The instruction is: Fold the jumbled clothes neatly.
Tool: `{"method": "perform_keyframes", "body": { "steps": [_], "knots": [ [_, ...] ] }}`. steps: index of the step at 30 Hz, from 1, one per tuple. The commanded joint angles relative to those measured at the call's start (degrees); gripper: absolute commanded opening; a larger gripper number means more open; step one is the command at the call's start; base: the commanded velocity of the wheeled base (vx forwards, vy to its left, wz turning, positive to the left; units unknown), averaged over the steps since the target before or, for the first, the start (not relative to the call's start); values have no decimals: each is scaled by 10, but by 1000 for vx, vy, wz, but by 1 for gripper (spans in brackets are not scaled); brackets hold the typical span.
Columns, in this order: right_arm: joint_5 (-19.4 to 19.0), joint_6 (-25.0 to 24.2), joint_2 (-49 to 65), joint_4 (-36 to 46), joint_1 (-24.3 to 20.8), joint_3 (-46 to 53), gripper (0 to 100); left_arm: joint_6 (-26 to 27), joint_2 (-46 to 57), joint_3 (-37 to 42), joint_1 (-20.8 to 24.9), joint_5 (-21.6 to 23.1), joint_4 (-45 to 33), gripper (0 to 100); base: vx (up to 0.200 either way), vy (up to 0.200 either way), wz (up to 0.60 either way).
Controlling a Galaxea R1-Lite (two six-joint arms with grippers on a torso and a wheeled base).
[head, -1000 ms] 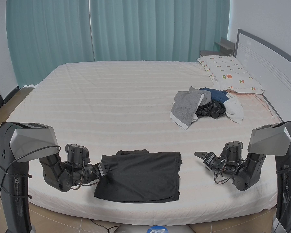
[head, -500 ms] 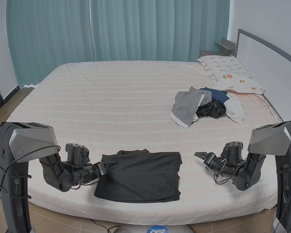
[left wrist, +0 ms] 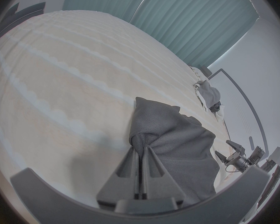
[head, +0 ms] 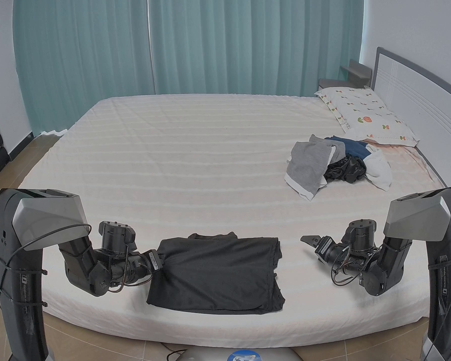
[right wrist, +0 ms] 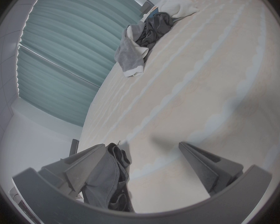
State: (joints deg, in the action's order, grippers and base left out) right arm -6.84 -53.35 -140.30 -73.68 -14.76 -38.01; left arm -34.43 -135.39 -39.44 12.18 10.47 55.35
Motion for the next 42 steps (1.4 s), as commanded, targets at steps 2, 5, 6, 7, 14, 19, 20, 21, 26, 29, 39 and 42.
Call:
{"method": "perform_keyframes", "body": {
  "steps": [2,5,6,7,14,19,20,21,26,29,39,42],
  "knots": [
    [0,0,-1,-1,0,0,100,0,0,0,-1,0,0,0,0,200,0],
    [0,0,-3,-1,0,0,100,1,1,5,0,-1,0,0,0,200,0],
    [0,0,-3,-1,0,0,100,1,1,6,0,-1,0,0,0,200,0],
    [0,0,-3,-1,0,0,100,1,1,6,0,-1,0,0,0,200,0],
    [0,1,-3,-2,0,3,100,1,0,5,0,-7,0,0,0,200,0],
    [0,1,-3,-2,0,3,100,1,0,6,0,-7,0,0,0,200,0],
    [0,1,-3,-2,0,3,100,1,0,6,0,-7,0,0,0,200,0],
    [0,1,-3,-2,0,3,100,1,0,6,0,-7,0,0,0,200,0],
    [0,1,-3,-2,0,3,100,1,0,7,0,-7,0,0,0,200,0],
    [0,1,-3,-2,0,3,100,1,2,9,0,-8,0,0,0,133,0],
    [0,1,-3,-2,0,3,100,-1,9,30,1,-5,25,0,0,0,0],
    [0,1,-3,-2,0,3,100,0,8,41,3,-5,40,100,0,0,0]
  ]
}}
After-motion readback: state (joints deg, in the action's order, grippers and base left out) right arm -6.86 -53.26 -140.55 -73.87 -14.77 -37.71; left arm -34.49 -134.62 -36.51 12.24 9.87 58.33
